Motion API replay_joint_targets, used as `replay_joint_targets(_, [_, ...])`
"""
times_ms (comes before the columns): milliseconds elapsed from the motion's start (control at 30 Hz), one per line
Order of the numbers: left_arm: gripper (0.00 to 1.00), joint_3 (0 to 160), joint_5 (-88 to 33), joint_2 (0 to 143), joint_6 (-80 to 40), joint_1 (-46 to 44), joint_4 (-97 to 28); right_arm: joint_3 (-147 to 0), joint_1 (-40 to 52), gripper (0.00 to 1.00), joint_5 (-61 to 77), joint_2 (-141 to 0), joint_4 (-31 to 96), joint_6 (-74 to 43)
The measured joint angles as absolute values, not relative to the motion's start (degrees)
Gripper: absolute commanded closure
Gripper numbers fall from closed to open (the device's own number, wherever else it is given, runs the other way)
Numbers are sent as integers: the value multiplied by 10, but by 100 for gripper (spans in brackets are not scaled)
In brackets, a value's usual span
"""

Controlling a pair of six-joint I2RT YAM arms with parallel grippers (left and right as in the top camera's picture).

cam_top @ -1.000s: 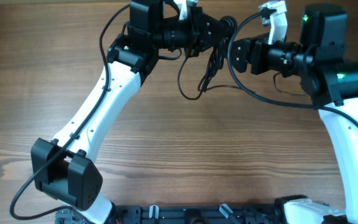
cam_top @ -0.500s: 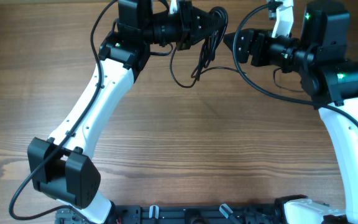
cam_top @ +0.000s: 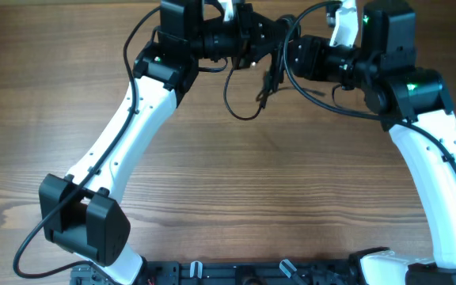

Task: Untangle cables

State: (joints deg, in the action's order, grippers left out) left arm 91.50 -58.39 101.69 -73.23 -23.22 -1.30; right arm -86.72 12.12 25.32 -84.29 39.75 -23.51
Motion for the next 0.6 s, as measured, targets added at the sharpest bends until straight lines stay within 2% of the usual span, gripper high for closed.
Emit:
replay_joint_targets(67, [96,915,-587,1017,-730,-234,-13,-867,119,92,223,-843,400,-238])
replay_joint_targets(100, [96,915,-590,1017,-720,-234,-15,-867,116,96,215,-843,402,-241])
replay_joint_targets(200, [96,917,-594,1017,-643,-225,-97,-867,92,96,204,-843,415,-244])
replay_joint_targets(300, [96,921,-557,1017,-537,-207,-247,-867,68,96,200,-843,434,-244])
replay_joint_targets(400, [96,922,-459,1018,-446,-183,-401,-867,35,96,201,-839,454,-240])
replay_joint_targets(600, [96,921,-283,1017,-327,-156,-511,-867,-16,96,222,-818,521,-224])
